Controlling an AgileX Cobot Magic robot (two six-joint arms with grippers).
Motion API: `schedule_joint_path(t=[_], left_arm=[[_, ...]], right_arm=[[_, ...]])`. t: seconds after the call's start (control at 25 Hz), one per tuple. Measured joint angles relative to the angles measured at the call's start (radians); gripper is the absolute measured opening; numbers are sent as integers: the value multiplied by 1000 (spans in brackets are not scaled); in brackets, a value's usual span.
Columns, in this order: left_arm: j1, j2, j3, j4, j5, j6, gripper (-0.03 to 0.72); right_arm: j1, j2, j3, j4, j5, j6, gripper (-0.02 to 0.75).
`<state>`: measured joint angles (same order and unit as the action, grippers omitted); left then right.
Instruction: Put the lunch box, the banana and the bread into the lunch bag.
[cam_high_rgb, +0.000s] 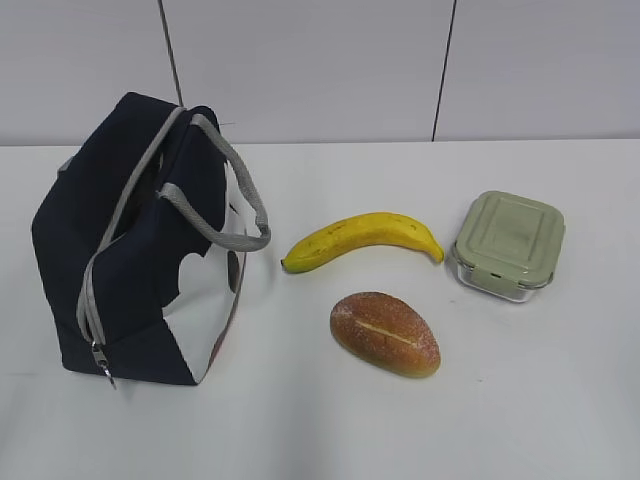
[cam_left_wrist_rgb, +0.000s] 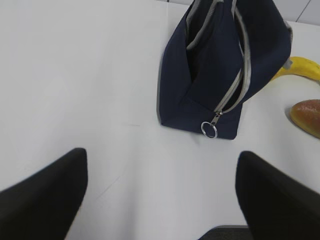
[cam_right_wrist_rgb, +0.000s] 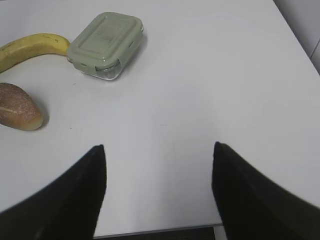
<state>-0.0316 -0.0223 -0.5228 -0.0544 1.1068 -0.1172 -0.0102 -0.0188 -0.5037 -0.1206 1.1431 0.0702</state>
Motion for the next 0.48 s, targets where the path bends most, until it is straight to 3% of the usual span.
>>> schedule_joint_path(t=[0.48], left_arm=[[0,0,0,0,0,0,593]], right_arm=[[0,0,0,0,0,0,491]])
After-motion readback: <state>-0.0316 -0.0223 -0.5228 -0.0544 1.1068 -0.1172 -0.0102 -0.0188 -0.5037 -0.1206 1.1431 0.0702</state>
